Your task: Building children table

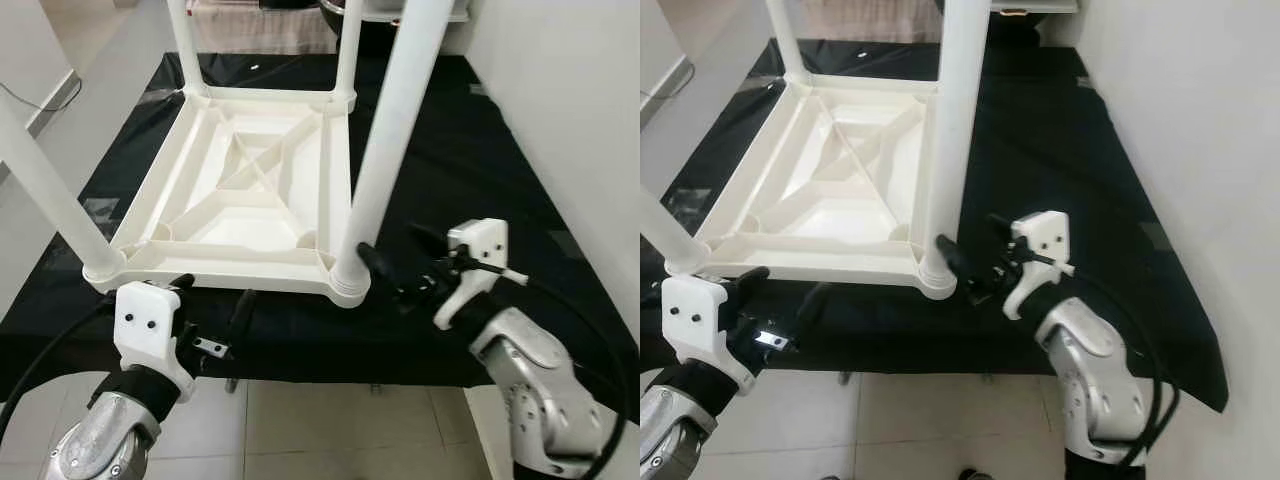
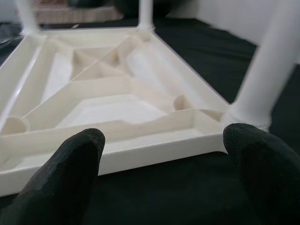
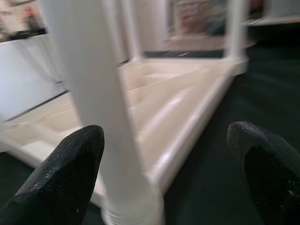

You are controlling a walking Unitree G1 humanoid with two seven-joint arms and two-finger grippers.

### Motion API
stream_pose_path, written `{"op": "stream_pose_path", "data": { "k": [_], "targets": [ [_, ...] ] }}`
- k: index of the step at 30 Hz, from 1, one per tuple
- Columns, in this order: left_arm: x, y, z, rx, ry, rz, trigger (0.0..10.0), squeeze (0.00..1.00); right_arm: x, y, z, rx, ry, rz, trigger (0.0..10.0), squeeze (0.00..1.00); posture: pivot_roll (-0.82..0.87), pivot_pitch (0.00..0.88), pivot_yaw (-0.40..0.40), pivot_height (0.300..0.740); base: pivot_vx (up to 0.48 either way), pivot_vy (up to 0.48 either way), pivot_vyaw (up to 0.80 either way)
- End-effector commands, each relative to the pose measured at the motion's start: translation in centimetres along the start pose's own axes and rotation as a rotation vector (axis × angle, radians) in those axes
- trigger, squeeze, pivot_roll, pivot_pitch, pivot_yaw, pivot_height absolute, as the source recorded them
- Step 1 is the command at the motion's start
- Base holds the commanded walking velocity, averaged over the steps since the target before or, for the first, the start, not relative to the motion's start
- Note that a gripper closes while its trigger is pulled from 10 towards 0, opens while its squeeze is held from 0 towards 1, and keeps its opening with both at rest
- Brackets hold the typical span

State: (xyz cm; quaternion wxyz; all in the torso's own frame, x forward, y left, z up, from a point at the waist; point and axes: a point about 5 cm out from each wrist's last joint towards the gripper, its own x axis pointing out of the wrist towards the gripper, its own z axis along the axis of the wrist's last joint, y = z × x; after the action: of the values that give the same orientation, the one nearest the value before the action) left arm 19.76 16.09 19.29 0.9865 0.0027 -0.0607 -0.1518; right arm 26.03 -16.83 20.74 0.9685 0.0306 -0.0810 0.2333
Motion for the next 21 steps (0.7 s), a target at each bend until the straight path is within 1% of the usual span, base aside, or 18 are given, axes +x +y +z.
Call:
{"op": "stream_pose_path", "data": {
  "k": [1,2,3,4,5,6,7,8,9,11,12,14,16,21],
  "targets": [
    [0.0,0.2,-1.0,0.009,0.036,0.005,10.0,0.00,-0.6,-0.4,0.3,-0.025,-0.017,-0.049,10.0,0.00,0.07,0.140,-0.025,0.740,0.000,0.000,0.00],
    [0.0,0.4,-1.6,0.000,0.046,0.018,10.0,0.00,-1.2,-1.0,0.2,-0.047,-0.009,-0.122,10.0,0.00,0.06,0.136,-0.021,0.740,0.000,0.000,0.00],
    [0.0,0.4,-1.6,0.000,0.046,0.018,10.0,0.00,-1.2,-1.0,0.2,-0.047,-0.009,-0.122,10.0,0.00,0.06,0.136,-0.021,0.740,0.000,0.000,0.00],
    [0.0,0.7,-2.2,-0.008,0.058,0.039,10.0,0.00,-2.0,-1.4,-0.2,-0.067,0.007,-0.187,10.0,0.00,0.05,0.131,-0.014,0.740,0.000,0.000,0.00],
    [-0.1,0.9,-2.9,-0.052,0.067,0.077,10.0,0.00,-3.0,-1.5,-0.8,-0.095,0.039,-0.246,10.0,0.00,0.05,0.131,-0.014,0.740,0.000,0.000,0.00],
    [-0.1,0.9,-2.9,-0.052,0.067,0.077,10.0,0.00,-3.0,-1.5,-0.8,-0.095,0.039,-0.246,10.0,0.00,0.05,0.131,-0.014,0.740,0.000,0.000,0.00],
    [-0.1,1.1,-3.5,-0.074,0.078,0.100,10.0,0.00,-3.9,-1.5,-1.5,-0.121,0.081,-0.300,10.0,0.00,0.03,0.122,-0.004,0.740,0.000,0.000,0.00],
    [-0.2,1.2,-3.9,-0.086,0.084,0.113,10.0,0.00,-4.5,-1.5,-2.0,-0.137,0.109,-0.327,10.0,0.00,0.03,0.122,-0.004,0.740,0.000,0.000,0.00],
    [-0.2,1.2,-3.9,-0.086,0.084,0.113,10.0,0.00,-4.5,-1.5,-2.0,-0.137,0.109,-0.327,10.0,0.00,0.03,0.122,-0.004,0.740,0.000,0.000,0.00],
    [-0.2,1.0,-4.4,-0.091,0.090,0.112,10.0,0.00,-5.5,-1.9,-3.2,-0.153,0.160,-0.396,10.0,0.00,0.03,0.113,-0.003,0.740,0.000,0.000,0.00],
    [-0.2,1.0,-4.4,-0.091,0.090,0.112,10.0,0.00,-5.5,-1.9,-3.2,-0.153,0.160,-0.396,10.0,0.00,0.03,0.113,-0.003,0.740,0.000,0.000,0.00],
    [-0.2,1.1,-4.5,-0.089,0.081,0.124,10.0,0.00,-6.0,-2.4,-4.1,-0.152,0.186,-0.428,10.0,0.00,0.04,0.104,-0.007,0.740,0.000,0.000,0.00],
    [-0.1,1.2,-4.5,-0.081,0.074,0.133,10.0,0.00,-6.0,-2.5,-4.3,-0.154,0.191,-0.430,10.0,0.00,0.04,0.104,-0.008,0.740,0.000,0.000,0.00],
    [-0.2,1.6,-4.4,-0.064,0.052,0.147,10.0,0.00,-5.2,-2.2,-3.9,-0.138,0.181,-0.408,10.0,0.00,0.04,0.102,-0.012,0.740,0.000,0.000,0.00]
  ]
}}
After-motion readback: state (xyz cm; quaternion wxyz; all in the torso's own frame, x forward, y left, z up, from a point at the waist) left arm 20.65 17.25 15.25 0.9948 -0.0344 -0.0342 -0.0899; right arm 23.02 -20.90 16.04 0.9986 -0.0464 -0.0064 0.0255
